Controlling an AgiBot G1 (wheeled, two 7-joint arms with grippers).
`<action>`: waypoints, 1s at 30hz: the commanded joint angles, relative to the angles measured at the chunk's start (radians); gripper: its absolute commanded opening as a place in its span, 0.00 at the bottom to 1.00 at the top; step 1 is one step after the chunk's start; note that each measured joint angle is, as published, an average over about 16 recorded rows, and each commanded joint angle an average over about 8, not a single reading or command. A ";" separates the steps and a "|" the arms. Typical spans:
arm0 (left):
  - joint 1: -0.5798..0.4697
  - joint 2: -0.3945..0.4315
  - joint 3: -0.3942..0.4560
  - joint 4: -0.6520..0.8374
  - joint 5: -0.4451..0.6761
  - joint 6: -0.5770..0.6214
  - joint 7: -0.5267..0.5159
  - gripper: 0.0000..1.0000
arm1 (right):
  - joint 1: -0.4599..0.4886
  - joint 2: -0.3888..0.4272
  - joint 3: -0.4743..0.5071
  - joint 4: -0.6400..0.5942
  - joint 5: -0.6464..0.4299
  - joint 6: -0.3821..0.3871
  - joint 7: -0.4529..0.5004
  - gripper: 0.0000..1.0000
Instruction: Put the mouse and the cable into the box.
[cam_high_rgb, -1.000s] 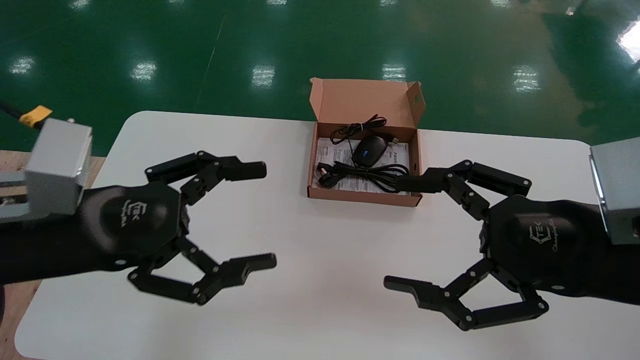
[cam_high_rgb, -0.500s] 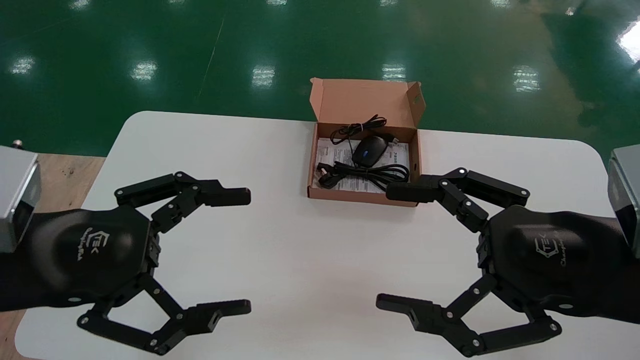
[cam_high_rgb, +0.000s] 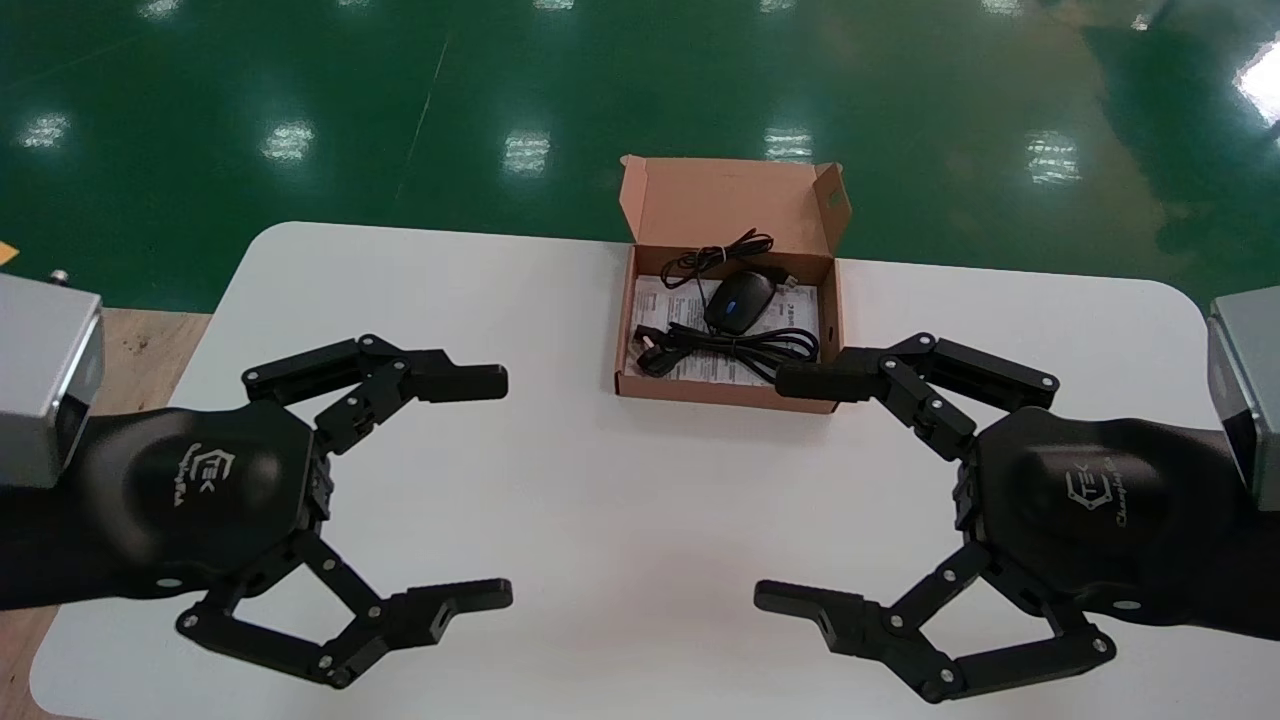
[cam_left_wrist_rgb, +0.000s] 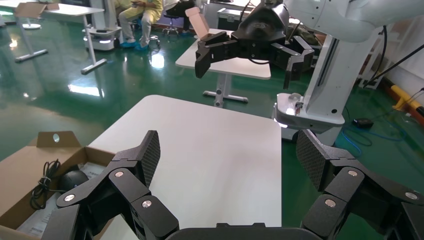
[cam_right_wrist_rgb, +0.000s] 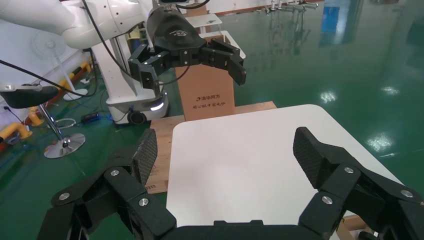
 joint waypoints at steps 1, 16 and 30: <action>-0.001 0.001 0.001 0.001 0.001 -0.001 0.001 1.00 | 0.001 0.000 -0.001 0.000 -0.002 0.000 0.000 1.00; -0.003 0.005 0.006 0.005 0.002 -0.006 0.002 1.00 | 0.004 0.001 -0.002 -0.001 -0.006 0.001 -0.002 1.00; -0.004 0.005 0.007 0.006 0.002 -0.007 0.003 1.00 | 0.005 0.002 -0.003 -0.002 -0.007 0.002 -0.002 1.00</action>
